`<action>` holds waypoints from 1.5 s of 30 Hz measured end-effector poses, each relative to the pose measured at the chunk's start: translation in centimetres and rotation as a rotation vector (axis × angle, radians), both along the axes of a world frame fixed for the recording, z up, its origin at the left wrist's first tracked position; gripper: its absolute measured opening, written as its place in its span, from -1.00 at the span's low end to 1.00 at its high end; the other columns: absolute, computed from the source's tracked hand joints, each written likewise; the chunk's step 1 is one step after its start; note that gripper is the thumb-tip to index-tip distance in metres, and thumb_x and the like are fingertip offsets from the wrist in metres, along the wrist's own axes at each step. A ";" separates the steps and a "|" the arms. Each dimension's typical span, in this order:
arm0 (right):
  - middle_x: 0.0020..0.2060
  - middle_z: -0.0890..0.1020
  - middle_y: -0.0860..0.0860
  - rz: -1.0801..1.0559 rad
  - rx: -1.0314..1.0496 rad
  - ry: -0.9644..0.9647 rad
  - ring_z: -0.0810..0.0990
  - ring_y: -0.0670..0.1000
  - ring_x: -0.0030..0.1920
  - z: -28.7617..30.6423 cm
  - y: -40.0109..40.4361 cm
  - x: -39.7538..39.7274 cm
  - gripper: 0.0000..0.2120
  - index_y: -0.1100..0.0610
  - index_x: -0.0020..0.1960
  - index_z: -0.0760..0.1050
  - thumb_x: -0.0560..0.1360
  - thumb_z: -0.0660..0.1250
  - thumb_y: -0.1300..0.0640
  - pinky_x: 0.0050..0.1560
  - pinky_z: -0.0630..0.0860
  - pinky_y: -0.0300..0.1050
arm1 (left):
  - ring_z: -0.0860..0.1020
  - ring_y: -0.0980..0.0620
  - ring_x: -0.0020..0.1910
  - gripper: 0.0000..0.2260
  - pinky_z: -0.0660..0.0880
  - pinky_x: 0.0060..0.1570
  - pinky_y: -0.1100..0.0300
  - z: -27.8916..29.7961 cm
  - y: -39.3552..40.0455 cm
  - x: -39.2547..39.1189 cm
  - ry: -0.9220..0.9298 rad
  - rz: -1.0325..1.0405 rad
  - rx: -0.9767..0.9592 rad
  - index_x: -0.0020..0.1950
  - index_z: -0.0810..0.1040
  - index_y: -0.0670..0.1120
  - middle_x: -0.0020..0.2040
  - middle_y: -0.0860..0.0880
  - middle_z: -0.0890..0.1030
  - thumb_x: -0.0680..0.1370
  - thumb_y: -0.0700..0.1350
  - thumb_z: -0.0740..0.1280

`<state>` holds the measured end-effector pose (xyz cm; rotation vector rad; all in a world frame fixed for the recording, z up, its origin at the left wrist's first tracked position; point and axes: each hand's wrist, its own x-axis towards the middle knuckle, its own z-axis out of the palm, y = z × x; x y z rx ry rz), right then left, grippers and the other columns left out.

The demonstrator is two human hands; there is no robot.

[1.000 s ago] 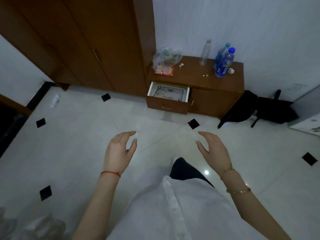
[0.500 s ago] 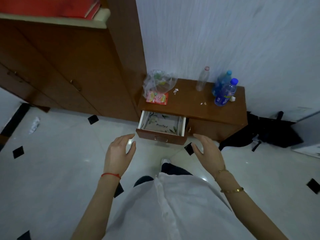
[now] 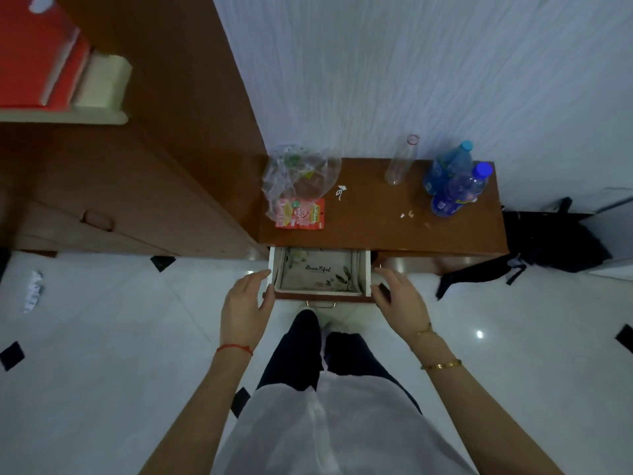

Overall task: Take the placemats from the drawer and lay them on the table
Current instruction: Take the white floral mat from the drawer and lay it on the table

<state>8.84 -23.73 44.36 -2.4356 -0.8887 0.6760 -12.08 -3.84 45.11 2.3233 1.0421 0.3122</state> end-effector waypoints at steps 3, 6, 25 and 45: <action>0.10 0.59 0.15 -0.050 -0.020 0.035 0.54 0.14 0.11 -3.2 2.2 0.8 -0.67 0.22 0.32 0.45 0.59 0.27 0.15 0.05 0.48 -0.06 | 0.60 -0.05 0.03 -0.73 0.46 0.14 0.19 -3.4 2.3 1.4 0.039 -0.055 -0.017 0.24 0.56 -0.17 0.10 -0.12 0.63 0.54 -0.20 0.37; 0.10 0.59 0.17 -0.086 -0.038 0.076 0.56 0.14 0.04 -7.5 4.1 1.2 -0.69 0.25 0.30 0.46 0.58 0.27 0.17 0.06 0.52 -0.01 | 0.56 0.00 0.06 -0.72 0.40 0.14 0.28 -7.8 4.1 2.5 0.073 -0.073 -0.058 0.27 0.54 -0.14 0.13 -0.09 0.62 0.56 -0.17 0.34; 0.15 0.54 0.28 -0.100 -0.186 0.274 0.56 0.26 0.10 -35.5 8.1 4.0 -0.59 0.29 0.39 0.33 0.59 0.25 0.18 -0.02 0.44 -0.14 | 0.58 -0.19 0.02 -0.60 0.51 -0.03 0.06 -34.2 4.9 7.0 0.416 0.012 -0.334 0.43 0.37 -0.10 0.25 -0.21 0.54 0.59 -0.12 0.25; 0.16 0.57 0.30 -0.339 -0.328 0.363 0.56 0.25 0.14 -37.7 9.6 3.6 -0.58 0.37 0.35 0.31 0.57 0.29 0.20 0.09 0.49 -0.05 | 0.50 -0.26 0.20 -0.54 0.50 0.12 -0.10 -36.4 5.7 7.4 0.518 0.093 -0.320 0.47 0.28 -0.18 0.35 -0.24 0.45 0.59 -0.13 0.25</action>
